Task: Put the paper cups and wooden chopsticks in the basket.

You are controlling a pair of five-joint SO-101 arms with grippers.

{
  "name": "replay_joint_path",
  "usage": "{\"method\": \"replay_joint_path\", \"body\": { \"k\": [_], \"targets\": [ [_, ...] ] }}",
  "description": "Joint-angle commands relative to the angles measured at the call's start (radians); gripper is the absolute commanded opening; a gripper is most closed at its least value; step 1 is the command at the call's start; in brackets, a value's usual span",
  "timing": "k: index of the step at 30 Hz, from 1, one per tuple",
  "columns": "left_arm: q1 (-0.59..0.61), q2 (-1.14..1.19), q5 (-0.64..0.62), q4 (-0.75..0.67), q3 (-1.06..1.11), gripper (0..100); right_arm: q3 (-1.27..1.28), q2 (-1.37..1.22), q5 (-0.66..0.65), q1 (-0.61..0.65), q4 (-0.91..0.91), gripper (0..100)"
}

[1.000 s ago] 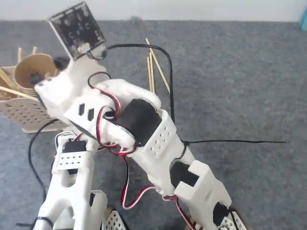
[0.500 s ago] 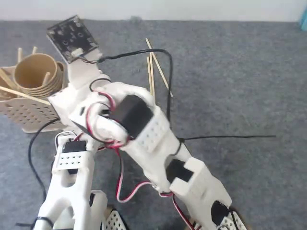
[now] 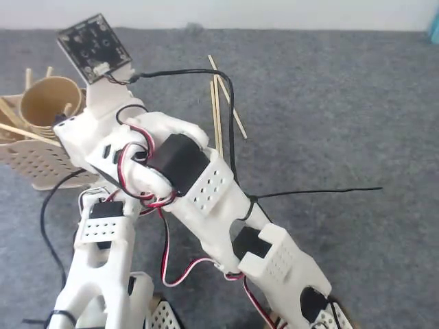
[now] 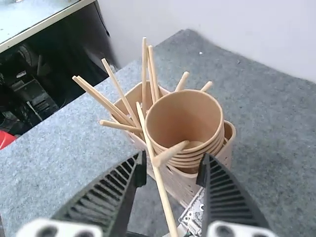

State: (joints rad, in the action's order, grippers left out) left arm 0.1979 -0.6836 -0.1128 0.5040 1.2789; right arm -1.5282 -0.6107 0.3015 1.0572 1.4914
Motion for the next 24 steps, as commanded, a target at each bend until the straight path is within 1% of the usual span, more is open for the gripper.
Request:
{"method": "replay_joint_path", "body": {
  "k": [1,3,4,7,12,14,17,21,24],
  "targets": [
    [-0.003,0.000,0.009,-0.026,-0.028,12,-0.028,0.012,0.009,0.010,-0.051,7.7],
    [-0.003,0.000,0.009,-0.026,-0.028,12,-0.026,0.012,0.006,0.007,-0.082,1.4],
    [-0.003,0.000,0.009,-0.026,-0.028,12,-0.026,0.012,0.006,0.005,-0.090,0.5],
    [-0.003,0.000,0.009,-0.026,-0.028,12,-0.026,0.012,0.006,0.005,-0.093,2.4],
    [-0.003,0.000,0.009,-0.026,-0.028,12,-0.034,-0.012,0.005,-0.015,-0.101,0.7],
    [-0.003,0.000,0.009,-0.026,-0.028,12,-0.034,-0.021,0.005,-0.024,-0.151,0.7],
    [-0.003,0.000,0.009,-0.026,-0.028,12,-0.035,-0.013,0.002,-0.031,-0.278,0.7],
    [-0.005,0.000,0.009,-0.026,-0.028,12,-0.029,0.021,-0.055,-0.025,-0.437,0.7],
    [-0.005,0.000,0.009,-0.028,-0.028,12,-0.029,0.045,-0.058,-0.025,-0.530,0.7]
  ]
}}
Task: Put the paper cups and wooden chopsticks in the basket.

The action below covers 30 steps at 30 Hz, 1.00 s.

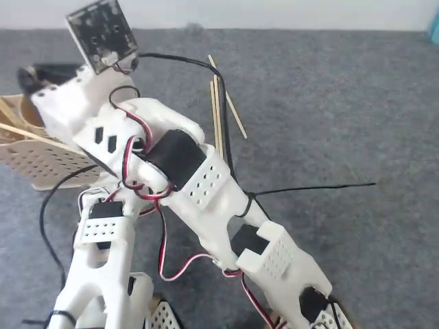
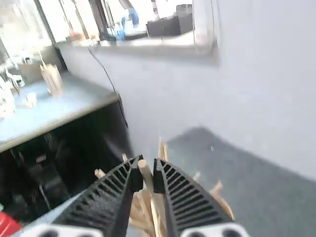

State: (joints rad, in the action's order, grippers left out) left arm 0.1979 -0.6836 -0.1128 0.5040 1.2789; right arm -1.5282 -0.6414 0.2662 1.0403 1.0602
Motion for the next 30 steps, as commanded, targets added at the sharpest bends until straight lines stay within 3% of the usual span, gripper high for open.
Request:
{"method": "replay_joint_path", "body": {
  "k": [1,11,17,23,30],
  "targets": [
    [-0.005,0.000,0.009,-0.028,-0.028,12,-0.032,0.084,-0.021,-0.008,-0.125,0.7],
    [-0.006,0.000,0.009,-0.028,-0.028,12,-0.026,0.193,-0.075,0.102,-0.358,0.7],
    [-0.006,0.000,0.009,-0.028,-0.028,12,-0.011,0.203,-0.133,0.174,-0.357,0.7],
    [-0.006,0.000,0.009,-0.028,-0.028,12,0.089,0.156,-0.147,0.142,-0.377,0.7],
    [-0.006,0.000,0.009,-0.028,-0.028,12,0.158,0.039,-0.227,0.067,-0.522,0.7]
  ]
}}
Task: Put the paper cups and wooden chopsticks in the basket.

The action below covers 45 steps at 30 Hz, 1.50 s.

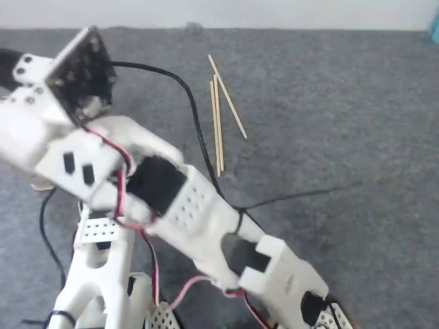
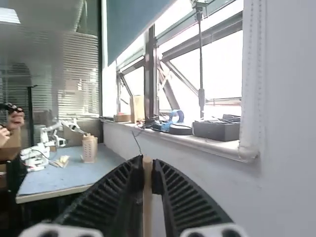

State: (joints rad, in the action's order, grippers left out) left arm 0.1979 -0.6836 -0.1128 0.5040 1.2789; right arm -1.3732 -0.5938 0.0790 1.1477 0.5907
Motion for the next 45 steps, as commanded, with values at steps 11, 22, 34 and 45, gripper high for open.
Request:
{"method": "replay_joint_path", "body": {
  "k": [11,22,34,45],
  "targets": [
    [-0.006,0.000,0.009,-0.028,-0.028,12,0.000,-0.197,-0.044,-0.093,-0.019,1.1],
    [-0.005,0.000,0.009,-0.028,-0.028,12,-0.066,-0.120,-0.040,-0.076,0.143,15.9],
    [-0.003,0.000,0.011,-0.028,-0.028,12,-0.305,0.094,0.138,-0.058,0.757,15.8],
    [-0.006,0.000,0.012,-0.018,-0.028,12,-0.304,0.374,0.155,-0.226,1.216,15.7]
  ]
}}
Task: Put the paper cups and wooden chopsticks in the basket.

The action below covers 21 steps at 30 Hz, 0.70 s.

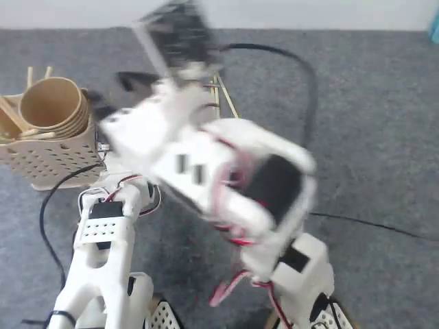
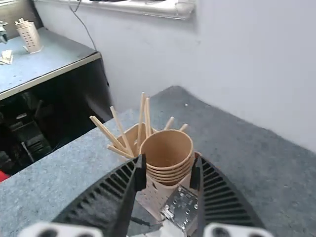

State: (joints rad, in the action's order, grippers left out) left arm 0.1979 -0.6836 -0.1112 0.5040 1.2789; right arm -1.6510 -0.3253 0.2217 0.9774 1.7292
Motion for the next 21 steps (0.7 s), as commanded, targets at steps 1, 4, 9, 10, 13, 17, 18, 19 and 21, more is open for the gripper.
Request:
{"method": "replay_joint_path", "body": {
  "k": [1,4,9,10,13,17,18,19,21],
  "targets": [
    [-0.008,0.000,0.018,-0.006,-0.033,12,-0.006,0.127,0.012,-0.087,0.073,14.5],
    [-0.009,0.002,0.038,0.031,-0.053,12,0.110,0.185,0.012,-0.196,0.073,5.6],
    [-0.008,0.002,0.037,0.054,-0.062,12,0.620,0.272,0.011,-0.275,0.071,4.4],
    [-0.008,0.002,0.037,0.054,-0.062,12,0.743,0.285,0.011,-0.275,0.067,5.4],
    [-0.005,0.002,0.037,0.055,-0.062,12,1.063,0.291,0.014,-0.278,-0.021,6.8],
    [-0.005,0.002,0.037,0.051,-0.061,12,1.350,0.265,0.014,-0.323,-0.297,6.9],
    [-0.005,0.002,0.037,0.051,-0.061,12,1.399,0.257,0.014,-0.335,-0.369,6.9],
    [-0.003,0.002,0.037,0.051,-0.061,12,1.441,0.248,0.014,-0.346,-0.438,6.9],
    [-0.003,0.002,0.037,0.049,-0.061,12,1.513,0.228,0.014,-0.367,-0.550,6.9]
  ]
}}
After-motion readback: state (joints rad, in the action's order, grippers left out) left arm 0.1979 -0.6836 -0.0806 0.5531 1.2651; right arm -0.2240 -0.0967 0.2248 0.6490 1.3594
